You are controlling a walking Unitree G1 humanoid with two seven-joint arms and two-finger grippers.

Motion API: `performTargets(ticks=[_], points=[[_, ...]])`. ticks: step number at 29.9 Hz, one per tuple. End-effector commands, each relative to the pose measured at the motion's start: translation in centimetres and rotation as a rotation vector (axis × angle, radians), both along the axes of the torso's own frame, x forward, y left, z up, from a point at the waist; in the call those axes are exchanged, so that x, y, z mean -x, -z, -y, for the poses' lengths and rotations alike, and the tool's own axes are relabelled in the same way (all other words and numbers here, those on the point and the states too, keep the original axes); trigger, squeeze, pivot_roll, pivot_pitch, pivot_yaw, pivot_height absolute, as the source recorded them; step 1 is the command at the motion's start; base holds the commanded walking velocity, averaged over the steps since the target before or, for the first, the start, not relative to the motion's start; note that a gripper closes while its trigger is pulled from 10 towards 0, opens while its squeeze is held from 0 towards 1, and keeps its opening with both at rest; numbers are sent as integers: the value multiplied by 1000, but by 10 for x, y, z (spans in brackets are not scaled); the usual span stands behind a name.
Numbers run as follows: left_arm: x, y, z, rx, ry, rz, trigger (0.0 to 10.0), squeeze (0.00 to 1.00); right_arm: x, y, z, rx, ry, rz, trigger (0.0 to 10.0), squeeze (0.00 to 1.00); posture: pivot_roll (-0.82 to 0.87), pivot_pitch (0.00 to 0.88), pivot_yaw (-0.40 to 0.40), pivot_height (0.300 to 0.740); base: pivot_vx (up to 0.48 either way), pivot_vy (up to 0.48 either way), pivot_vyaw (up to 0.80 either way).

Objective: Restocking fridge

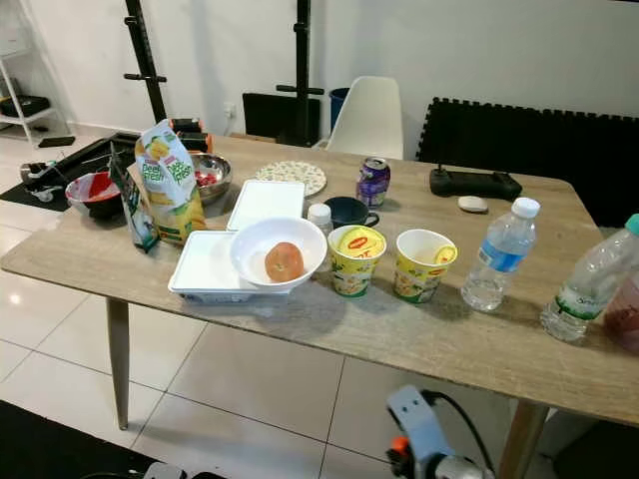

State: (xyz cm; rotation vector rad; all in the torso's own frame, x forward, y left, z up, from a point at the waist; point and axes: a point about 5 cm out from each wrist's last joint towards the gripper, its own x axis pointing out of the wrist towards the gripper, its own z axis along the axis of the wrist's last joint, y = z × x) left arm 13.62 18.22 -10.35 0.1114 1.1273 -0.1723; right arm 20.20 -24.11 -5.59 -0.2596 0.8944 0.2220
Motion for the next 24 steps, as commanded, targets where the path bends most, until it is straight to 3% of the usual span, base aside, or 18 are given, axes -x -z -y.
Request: performTargets(ticks=[1, 2, 3, 5, 6, 9, 12, 18, 24], points=[[8, 3, 0, -9, 8, -32, 10000, 0, 20, 10, 11, 46, 129, -52, 10000, 0, -53, 0, -26, 740, 0, 0, 0], [8, 3, 0, -9, 8, -33, 10000, 0, 34, 17, 16, 66, 196, -88, 10000, 0, -55, 0, -26, 740, 0, 0, 0], [8, 3, 0, -9, 8, -33, 10000, 0, 34, 17, 16, 66, 196, -88, 10000, 0, -55, 0, -26, 740, 0, 0, 0], [8, 3, 0, -10, 9, -34, 10000, 0, 64, 30, 18, 109, 250, -164, 10000, 0, -55, 0, -26, 740, 0, 0, 0], [8, 3, 0, -10, 9, -34, 10000, 0, 64, 30, 18, 109, 250, -164, 10000, 0, -55, 0, -26, 740, 0, 0, 0], [9, 3, -1, -23, 1, -35, 10000, 0, 95, 41, 17, 147, 318, -236, 10000, 0, -61, 0, -23, 740, 0, 0, 0], [10, 3, -3, -40, 0, -38, 10000, 0, 108, 45, 17, 156, 349, -269, 10000, 0, -61, 0, -23, 740, 0, 0, 0], [13, 4, -10, -83, 33, -61, 10000, 0, 110, 46, 14, 156, 361, -266, 10000, 0, -63, 0, -17, 740, 0, 0, 0], [13, 4, -10, -85, 38, -66, 10000, 0, 100, 44, 12, 165, 333, -241, 10000, 0, -62, 0, -15, 740, 0, 0, 0]])
